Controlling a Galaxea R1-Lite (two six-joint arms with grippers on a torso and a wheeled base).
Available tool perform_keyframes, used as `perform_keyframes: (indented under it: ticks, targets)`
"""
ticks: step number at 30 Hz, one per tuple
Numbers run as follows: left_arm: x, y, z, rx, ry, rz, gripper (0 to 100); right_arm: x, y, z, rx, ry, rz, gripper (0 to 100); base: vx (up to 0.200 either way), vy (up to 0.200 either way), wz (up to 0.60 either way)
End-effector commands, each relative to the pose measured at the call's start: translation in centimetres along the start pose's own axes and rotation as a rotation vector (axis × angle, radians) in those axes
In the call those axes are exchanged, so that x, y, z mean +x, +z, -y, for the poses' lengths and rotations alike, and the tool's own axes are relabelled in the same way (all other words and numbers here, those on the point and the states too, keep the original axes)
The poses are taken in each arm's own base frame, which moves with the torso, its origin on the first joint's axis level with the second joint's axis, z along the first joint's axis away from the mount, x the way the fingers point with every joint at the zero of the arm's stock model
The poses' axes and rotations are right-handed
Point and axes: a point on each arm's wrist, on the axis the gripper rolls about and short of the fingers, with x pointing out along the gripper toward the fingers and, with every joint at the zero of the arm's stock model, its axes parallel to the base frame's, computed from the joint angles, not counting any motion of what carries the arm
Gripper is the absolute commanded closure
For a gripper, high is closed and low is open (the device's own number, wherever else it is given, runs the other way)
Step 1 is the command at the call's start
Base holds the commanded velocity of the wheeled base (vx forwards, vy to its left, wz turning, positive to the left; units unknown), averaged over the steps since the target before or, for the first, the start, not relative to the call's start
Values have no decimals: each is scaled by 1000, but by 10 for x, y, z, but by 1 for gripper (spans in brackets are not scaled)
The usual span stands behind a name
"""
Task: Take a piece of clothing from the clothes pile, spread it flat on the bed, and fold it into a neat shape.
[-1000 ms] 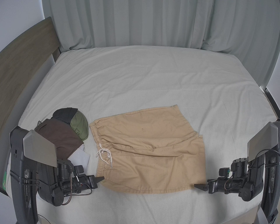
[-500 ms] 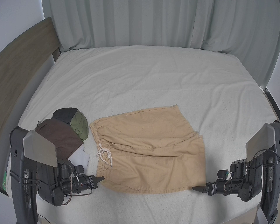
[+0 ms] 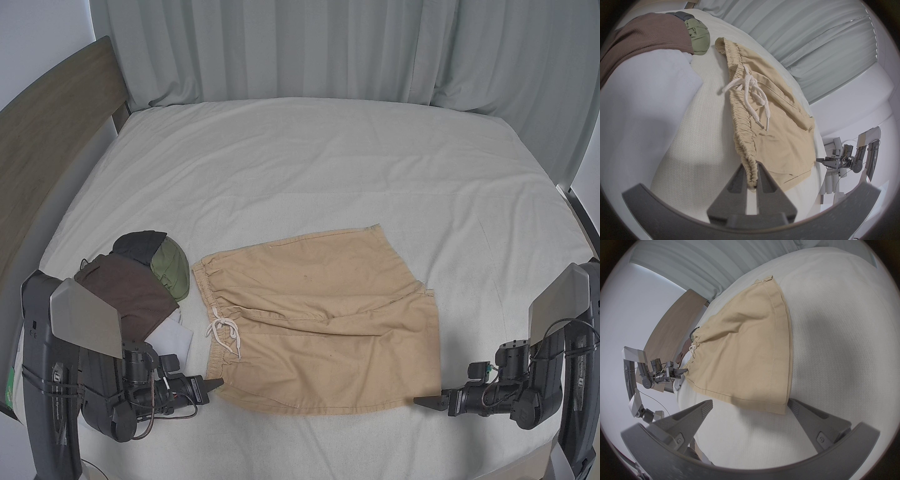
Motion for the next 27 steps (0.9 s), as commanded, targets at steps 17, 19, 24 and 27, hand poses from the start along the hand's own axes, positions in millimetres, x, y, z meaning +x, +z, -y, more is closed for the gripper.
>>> perform_keyframes:
  ticks: [17,19,24,27]
  targets:
    - [0,0,-1,-2,2,0,100,1,4,2,-13,8,19,100,0,0,0]
    - [0,-1,-1,-2,2,-2,100,1,5,2,-17,8,22,100,0,0,0]
    - [-3,-3,0,7,3,-15,100,-1,4,-1,-19,7,18,100,0,0,0]
    - [-8,-8,-1,35,8,-37,100,-4,3,-3,-28,4,15,100,0,0,0]
